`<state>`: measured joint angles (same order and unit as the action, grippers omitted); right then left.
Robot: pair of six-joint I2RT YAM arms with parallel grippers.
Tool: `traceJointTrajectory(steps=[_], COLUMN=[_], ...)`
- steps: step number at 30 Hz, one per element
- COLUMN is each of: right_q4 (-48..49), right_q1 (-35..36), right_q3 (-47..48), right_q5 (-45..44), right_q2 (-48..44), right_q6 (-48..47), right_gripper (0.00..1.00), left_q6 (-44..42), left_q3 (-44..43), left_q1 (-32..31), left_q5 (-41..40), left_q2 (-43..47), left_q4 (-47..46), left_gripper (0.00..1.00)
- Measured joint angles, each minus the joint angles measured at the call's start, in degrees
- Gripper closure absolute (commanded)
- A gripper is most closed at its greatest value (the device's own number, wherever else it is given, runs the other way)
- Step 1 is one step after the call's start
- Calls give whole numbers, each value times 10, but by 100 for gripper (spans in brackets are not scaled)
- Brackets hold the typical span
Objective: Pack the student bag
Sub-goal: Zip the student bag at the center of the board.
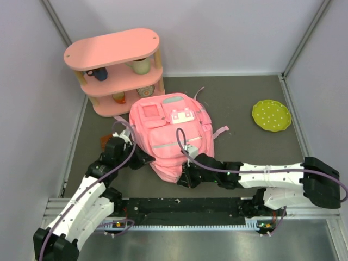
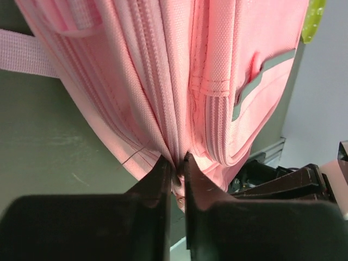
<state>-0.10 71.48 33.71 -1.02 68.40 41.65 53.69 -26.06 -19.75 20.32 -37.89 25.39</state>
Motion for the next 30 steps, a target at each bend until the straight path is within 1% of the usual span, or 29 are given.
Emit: traceJointTrajectory(steps=[1, 2, 5, 8, 11, 12, 14, 15, 18, 23, 27, 30], right_q4=[4, 6, -4, -15, -19, -19, -19, -19, -18, -9, -9, -6], right_q1=[-1, -1, 1, 7, 12, 14, 16, 17, 20, 29, 58, 98], right_q3=[7, 14, 32, 35, 35, 35, 35, 35, 35, 35, 48, 67], right_q5=[15, 28, 55, 60, 59, 56, 45, 39, 21, -3, -32, -65], right_q2=[17, 31, 61, 71, 71, 71, 71, 71, 71, 73, 95, 113], right_q6=[-8, -15, -29, -33, -31, -29, -24, -19, -2, 22, 28, 35], right_gripper=[100, 100, 100, 100, 100, 100, 100, 100, 100, 100, 100, 100], left_q6=[-7, -14, -28, -25, -13, -9, 0, 2, 1, 5, 24, 35], left_q3=[-3, -6, -8, -6, 22, 34, 56, 63, 67, 65, 75, 91], left_q1=[3, 7, 19, 25, 25, 25, 25, 25, 25, 25, 25, 25], left_q5=[-1, -4, -32, -41, -32, -27, -16, -11, 0, 15, 30, 35], left_q2=[-3, -2, 25, 80, 154, 176, 208, 219, 236, 249, 288, 301], left_q4=[7, 14, 28, 26, 17, 17, 23, 29, 52, 104, 112, 116], left_gripper=[68, 48, 46, 45, 32, 25, 18, 13, 9, 9, 9, 9])
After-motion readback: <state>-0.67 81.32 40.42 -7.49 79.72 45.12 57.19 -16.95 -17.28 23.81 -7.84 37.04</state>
